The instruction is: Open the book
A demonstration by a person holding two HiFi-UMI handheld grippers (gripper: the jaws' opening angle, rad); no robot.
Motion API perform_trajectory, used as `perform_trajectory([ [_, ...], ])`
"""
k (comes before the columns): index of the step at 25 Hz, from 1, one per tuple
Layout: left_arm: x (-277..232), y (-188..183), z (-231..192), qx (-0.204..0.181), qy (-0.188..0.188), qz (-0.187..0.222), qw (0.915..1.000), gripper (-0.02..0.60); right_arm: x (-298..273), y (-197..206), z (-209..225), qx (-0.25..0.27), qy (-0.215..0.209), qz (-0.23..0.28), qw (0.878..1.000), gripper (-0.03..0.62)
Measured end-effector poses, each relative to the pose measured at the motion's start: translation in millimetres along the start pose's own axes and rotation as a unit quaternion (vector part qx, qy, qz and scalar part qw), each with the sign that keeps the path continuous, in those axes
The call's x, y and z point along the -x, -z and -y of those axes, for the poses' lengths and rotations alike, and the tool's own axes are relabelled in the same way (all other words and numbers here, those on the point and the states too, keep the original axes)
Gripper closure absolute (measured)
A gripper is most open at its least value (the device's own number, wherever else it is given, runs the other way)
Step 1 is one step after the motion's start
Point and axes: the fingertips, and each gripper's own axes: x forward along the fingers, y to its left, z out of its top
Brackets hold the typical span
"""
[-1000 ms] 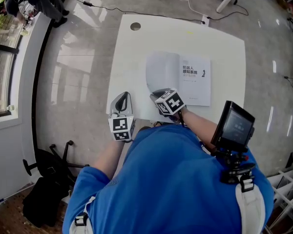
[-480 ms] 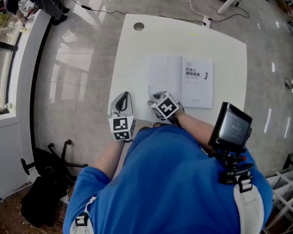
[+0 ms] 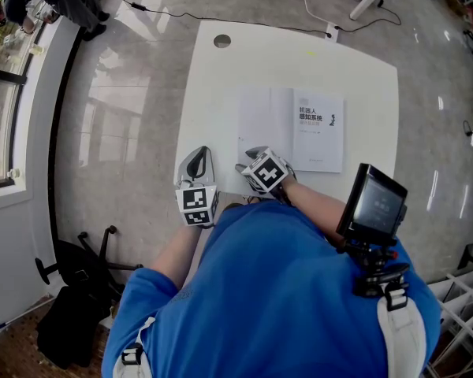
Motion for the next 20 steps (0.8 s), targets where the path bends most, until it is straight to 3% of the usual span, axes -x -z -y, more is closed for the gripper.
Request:
perform_trajectory([
  [5, -6, 4, 6, -0.004, 0.009, -0.003, 0.9999, 0.578, 5, -3, 4, -0.020, -0.005, 0.033, 0.999, 0.404],
  [12, -8, 5, 25, -0.017, 0.027, -0.003, 0.9995, 0.578, 14, 5, -13, -0.027, -0.053, 0.059, 0.996, 0.382],
  [20, -6, -7, 62, -0.043, 0.038, -0.001, 0.9984, 0.579, 53, 12, -2, -0.020, -0.027, 0.107, 0.994, 0.382],
])
